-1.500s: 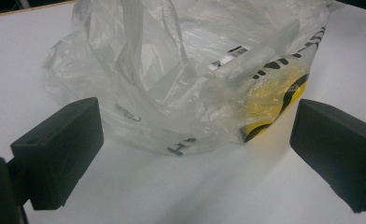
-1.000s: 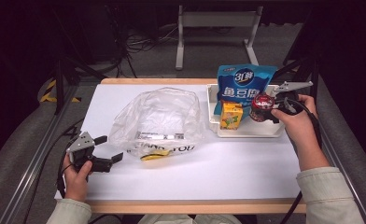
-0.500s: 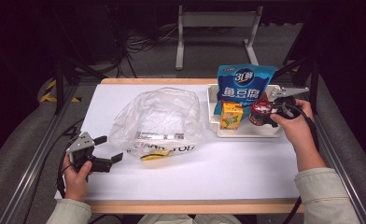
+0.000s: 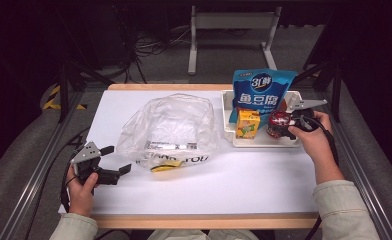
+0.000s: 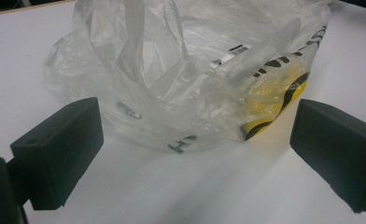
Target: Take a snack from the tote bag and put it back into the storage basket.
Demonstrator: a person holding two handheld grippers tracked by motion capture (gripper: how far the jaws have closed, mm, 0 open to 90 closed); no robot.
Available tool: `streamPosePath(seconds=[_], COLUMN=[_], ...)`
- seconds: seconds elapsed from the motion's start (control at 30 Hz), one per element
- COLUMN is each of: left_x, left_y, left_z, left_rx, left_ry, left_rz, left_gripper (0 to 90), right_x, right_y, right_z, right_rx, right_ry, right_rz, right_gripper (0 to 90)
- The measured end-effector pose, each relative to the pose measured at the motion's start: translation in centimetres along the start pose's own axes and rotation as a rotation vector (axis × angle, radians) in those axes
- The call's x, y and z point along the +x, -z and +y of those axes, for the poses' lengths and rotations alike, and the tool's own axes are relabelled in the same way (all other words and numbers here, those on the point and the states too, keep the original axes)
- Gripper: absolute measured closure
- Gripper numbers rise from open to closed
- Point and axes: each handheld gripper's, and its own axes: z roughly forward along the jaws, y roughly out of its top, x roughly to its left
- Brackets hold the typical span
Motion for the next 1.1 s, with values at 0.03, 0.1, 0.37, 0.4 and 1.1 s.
streamPosePath(seconds=[0.03,0.1,0.37,0.4,1.1], left_x=[0.0,0.0,0.0,0.0,-0.1], left_y=[0.0,0.0,0.0,0.0,0.0], left_z=[0.0,0.0,0.0,0.0,0.0], left_rx=[0.0,0.0,0.001,0.0,0.001], left_ry=[0.0,0.001,0.001,0.0,0.007], left_rz=[0.0,0.0,0.0,-0.001,-0.005], left_gripper=[3.1,3.1,3.1,3.1,3.1], right_x=[0.0,0.0,0.0,-0.1,-0.5], right_y=[-0.1,-0.3,-1.1,-1.2,-2.0], right_z=[-0.1,-0.2,-0.9,-1.0,-1.8], right_rx=[0.002,0.004,0.019,0.023,0.04], right_ry=[0.002,0.002,0.004,0.004,0.006], right_rz=[0.0,0.005,0.002,0.002,0.016], right_gripper=[25.9,25.9,26.0,26.0,25.9])
